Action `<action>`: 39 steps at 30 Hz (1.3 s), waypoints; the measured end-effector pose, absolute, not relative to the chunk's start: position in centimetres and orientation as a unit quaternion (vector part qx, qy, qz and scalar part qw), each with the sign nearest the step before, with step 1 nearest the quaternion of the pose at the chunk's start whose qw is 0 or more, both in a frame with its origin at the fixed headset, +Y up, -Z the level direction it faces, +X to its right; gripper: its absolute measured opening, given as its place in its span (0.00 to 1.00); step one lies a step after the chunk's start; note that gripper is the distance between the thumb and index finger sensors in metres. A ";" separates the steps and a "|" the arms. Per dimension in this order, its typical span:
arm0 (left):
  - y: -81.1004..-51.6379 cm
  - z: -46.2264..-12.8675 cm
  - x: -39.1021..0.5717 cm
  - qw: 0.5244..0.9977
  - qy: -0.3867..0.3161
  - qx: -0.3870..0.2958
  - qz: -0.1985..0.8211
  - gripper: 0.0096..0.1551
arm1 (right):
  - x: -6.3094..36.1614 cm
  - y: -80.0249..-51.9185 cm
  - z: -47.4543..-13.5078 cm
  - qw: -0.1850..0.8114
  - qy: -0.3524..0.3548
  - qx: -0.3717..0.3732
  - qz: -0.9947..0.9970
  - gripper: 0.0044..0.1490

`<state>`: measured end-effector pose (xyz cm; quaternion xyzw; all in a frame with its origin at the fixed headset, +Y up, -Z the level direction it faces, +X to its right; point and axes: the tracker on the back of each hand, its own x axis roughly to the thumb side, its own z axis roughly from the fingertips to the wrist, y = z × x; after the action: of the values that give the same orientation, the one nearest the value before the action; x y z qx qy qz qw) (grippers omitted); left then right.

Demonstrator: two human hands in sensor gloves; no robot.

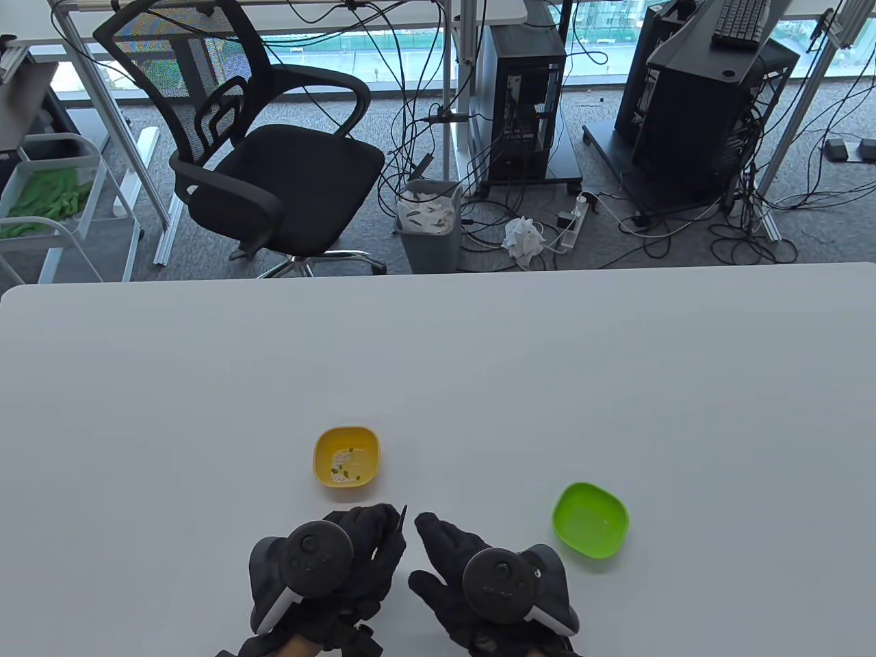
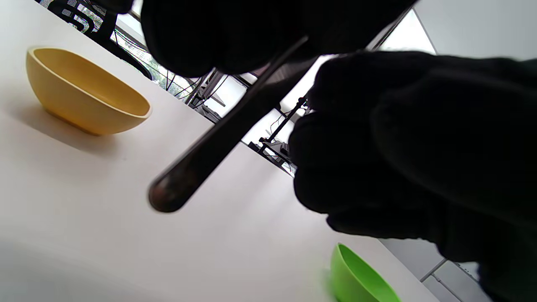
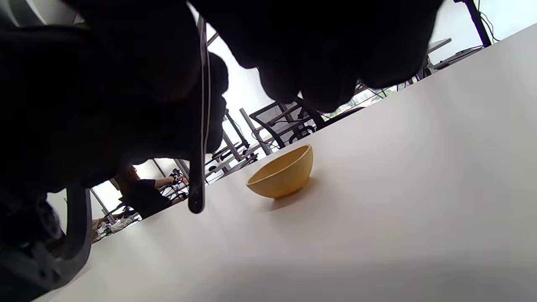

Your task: Pick mung beans with tweezers into small dish

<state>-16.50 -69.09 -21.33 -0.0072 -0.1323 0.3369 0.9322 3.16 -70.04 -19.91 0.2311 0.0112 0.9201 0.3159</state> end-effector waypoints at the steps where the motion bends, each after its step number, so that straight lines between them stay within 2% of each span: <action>1: -69.0 -21.2 -16.5 0.925 -0.136 -0.006 0.354 0.31 | 2.8 -70.1 -20.1 0.332 0.006 0.225 0.916 0.45; 9: -68.7 -20.6 -16.9 0.894 -0.128 0.003 0.429 0.32 | 1.9 -69.9 -20.3 0.424 -0.051 0.195 0.883 0.39; 14: -68.6 -20.7 -17.2 0.903 -0.128 0.002 0.409 0.33 | 3.1 -69.8 -20.6 0.407 -0.037 0.193 0.892 0.33; 18: -68.5 -21.8 -18.3 0.919 -0.104 -0.005 0.380 0.40 | 5.5 -69.4 -20.6 0.354 -0.025 0.184 0.917 0.32; 22: -69.4 -24.9 -20.1 0.955 -0.103 -0.077 0.268 0.52 | 9.1 -69.1 -20.5 0.295 -0.051 0.161 0.940 0.32; 27: -71.6 -29.2 -23.0 0.970 -0.103 -0.146 0.167 0.66 | 11.6 -69.8 -20.7 0.319 -0.022 0.142 0.937 0.33; 32: -73.6 -33.2 -24.8 0.961 -0.104 -0.201 0.159 0.75 | 11.6 -69.9 -20.8 0.321 -0.019 0.140 0.936 0.33; 39: -75.1 -37.1 -25.4 0.934 -0.132 -0.295 0.156 0.79 | 12.0 -70.4 -21.1 0.322 -0.028 0.128 0.938 0.31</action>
<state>-25.39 -75.14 -37.13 -0.2945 -0.1322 0.1556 0.9336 12.04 -70.42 -21.06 0.1281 -0.0279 0.9377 0.3217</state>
